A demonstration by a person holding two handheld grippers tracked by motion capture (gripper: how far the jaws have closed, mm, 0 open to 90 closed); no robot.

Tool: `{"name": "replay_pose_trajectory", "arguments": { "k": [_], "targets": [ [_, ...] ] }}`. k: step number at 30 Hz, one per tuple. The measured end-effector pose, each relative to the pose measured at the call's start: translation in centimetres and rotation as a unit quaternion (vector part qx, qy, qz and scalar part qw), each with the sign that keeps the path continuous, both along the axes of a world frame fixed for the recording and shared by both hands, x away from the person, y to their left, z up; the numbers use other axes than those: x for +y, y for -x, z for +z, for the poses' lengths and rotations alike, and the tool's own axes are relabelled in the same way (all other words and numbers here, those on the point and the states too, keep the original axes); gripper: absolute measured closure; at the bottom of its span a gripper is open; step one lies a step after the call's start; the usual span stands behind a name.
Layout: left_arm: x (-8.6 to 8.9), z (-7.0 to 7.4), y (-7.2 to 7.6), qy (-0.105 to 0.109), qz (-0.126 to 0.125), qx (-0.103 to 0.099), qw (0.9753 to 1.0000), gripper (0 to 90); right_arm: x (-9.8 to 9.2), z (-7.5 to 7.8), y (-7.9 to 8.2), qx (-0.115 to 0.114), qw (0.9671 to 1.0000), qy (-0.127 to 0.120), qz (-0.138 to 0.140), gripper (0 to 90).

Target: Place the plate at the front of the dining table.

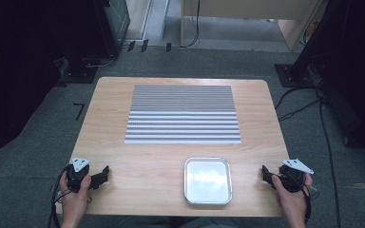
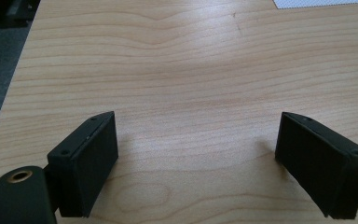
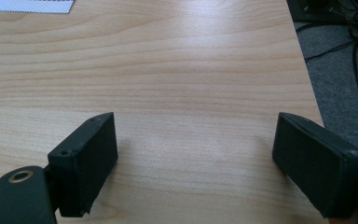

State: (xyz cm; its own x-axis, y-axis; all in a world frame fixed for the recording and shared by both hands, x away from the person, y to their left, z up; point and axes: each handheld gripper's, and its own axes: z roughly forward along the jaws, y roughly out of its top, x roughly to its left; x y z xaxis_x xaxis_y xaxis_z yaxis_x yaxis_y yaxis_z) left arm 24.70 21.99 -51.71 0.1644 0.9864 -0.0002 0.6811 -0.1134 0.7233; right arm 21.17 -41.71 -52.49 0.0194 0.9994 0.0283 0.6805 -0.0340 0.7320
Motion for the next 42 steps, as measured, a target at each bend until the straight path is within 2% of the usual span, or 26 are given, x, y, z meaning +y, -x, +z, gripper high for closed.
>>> {"name": "replay_pose_trajectory", "arguments": {
  "k": [5, 9, 17, 26, 30, 37, 40, 42],
  "targets": [
    [-0.1, 0.1, -0.1, -0.003, 0.005, 0.003, 1.0, 12.9, -0.2, 0.1, 0.2, -0.006, 0.9999, -0.008, -0.012, 14.4],
    [-0.4, 0.3, -0.1, -0.002, 0.005, 0.005, 1.0, 13.0, -0.4, 0.5, 0.4, -0.02, 0.9994, -0.017, -0.021, 14.4],
    [-0.7, 1.2, 0.2, 0.013, 0.011, -0.008, 0.9998, 13.0, 0.3, 1.3, 0.6, -0.033, 0.999, -0.024, -0.017, 14.5],
    [-2.2, 1.8, 0.4, 0.014, -0.004, -0.015, 0.9998, 13.1, 1.2, 2.2, 0.9, -0.045, 0.9981, -0.037, -0.019, 14.8],
    [-2.6, 2.2, 0.5, 0.032, -0.011, -0.015, 0.9993, 13.1, 1.5, 2.5, 0.9, -0.05, 0.9978, -0.038, -0.021, 15.6],
    [-3.5, 2.8, 0.9, 0.041, -0.022, -0.021, 0.9987, 13.1, 1.9, 2.9, 1.1, -0.052, 0.9975, -0.042, -0.023, 16.0],
    [-4.1, 3.1, 1.0, 0.057, -0.03, -0.019, 0.9977, 13.1, 2.4, 3.1, 1.1, -0.054, 0.9975, -0.041, -0.017, 16.4],
    [-4.4, 3.2, 1.2, 0.058, -0.033, -0.02, 0.9976, 13.1, 2.5, 3.1, 1.1, -0.056, 0.9976, -0.038, -0.015, 16.6]
  ]
}}
